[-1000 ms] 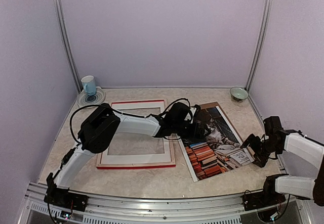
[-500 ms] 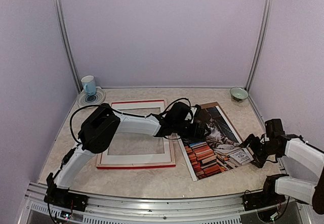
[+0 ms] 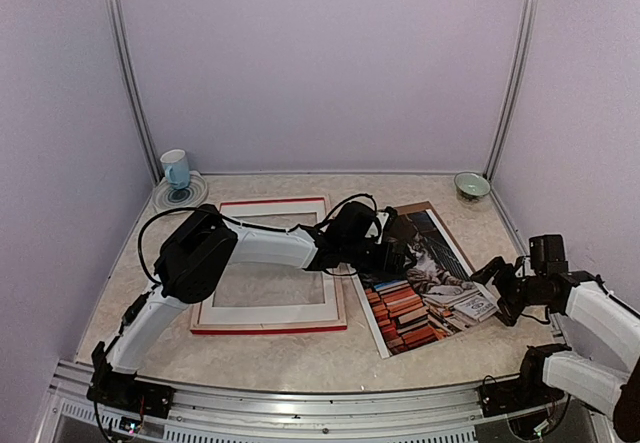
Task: Put the photo into the frame
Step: Pick up the photo from the backboard.
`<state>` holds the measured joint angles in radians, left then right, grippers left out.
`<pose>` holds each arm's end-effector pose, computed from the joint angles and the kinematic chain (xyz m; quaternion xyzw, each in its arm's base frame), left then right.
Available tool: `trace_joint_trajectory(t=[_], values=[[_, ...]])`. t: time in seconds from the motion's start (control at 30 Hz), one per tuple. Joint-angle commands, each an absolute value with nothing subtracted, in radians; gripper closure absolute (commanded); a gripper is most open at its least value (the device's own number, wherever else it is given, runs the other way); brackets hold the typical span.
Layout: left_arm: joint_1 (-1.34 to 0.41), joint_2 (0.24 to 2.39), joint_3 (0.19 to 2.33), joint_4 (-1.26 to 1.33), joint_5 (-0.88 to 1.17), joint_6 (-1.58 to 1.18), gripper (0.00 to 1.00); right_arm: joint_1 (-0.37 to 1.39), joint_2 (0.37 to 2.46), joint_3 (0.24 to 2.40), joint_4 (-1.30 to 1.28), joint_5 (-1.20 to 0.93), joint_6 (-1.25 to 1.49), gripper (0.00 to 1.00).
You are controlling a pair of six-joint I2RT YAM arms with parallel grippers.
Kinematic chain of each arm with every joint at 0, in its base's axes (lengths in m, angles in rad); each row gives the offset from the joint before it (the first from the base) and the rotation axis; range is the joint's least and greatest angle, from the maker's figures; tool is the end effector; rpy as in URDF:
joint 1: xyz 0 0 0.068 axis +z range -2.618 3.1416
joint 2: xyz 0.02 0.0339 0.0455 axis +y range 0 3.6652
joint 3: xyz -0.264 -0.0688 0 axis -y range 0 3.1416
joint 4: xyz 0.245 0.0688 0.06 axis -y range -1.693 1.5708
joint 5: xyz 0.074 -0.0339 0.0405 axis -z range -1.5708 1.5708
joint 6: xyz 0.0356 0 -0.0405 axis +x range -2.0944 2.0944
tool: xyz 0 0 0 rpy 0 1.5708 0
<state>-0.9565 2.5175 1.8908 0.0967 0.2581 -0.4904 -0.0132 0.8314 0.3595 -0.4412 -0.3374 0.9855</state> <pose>0.3162 -0.4640 0.1179 0.2610 0.8224 -0.4101 0.2957 0.1535 0.0098 0.1655 0.3992 0.8450 0.2892 0.2072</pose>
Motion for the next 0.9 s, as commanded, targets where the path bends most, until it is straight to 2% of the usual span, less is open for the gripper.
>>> trace_joint_trajectory(t=[0.0,0.1,0.27,0.37,0.5,0.63,0.87], values=[[-0.963,2.556,1.907,0.06,0.277,-0.503,0.01,-0.003,0.832,0.373,-0.387,-0.351,0.968,0.01],[-0.962,2.554,1.907,0.059,0.278,-0.505,0.01,-0.002,0.877,0.374,-0.363,-0.356,0.961,0.03],[-0.959,2.547,1.901,0.072,0.296,-0.523,0.01,-0.002,0.892,0.363,-0.288,-0.356,0.949,0.16],[-0.956,2.542,1.891,0.082,0.304,-0.533,0.01,0.01,0.87,0.355,-0.255,-0.34,0.936,0.28],[-0.954,2.534,1.879,0.095,0.309,-0.54,0.01,0.026,0.85,0.332,-0.222,-0.331,0.93,0.48],[-0.95,2.533,1.873,0.105,0.319,-0.551,0.01,0.026,0.869,0.31,-0.19,-0.339,0.941,0.57],[-0.944,2.513,1.842,0.125,0.319,-0.56,0.01,0.028,0.866,0.321,-0.207,-0.344,0.939,0.84]])
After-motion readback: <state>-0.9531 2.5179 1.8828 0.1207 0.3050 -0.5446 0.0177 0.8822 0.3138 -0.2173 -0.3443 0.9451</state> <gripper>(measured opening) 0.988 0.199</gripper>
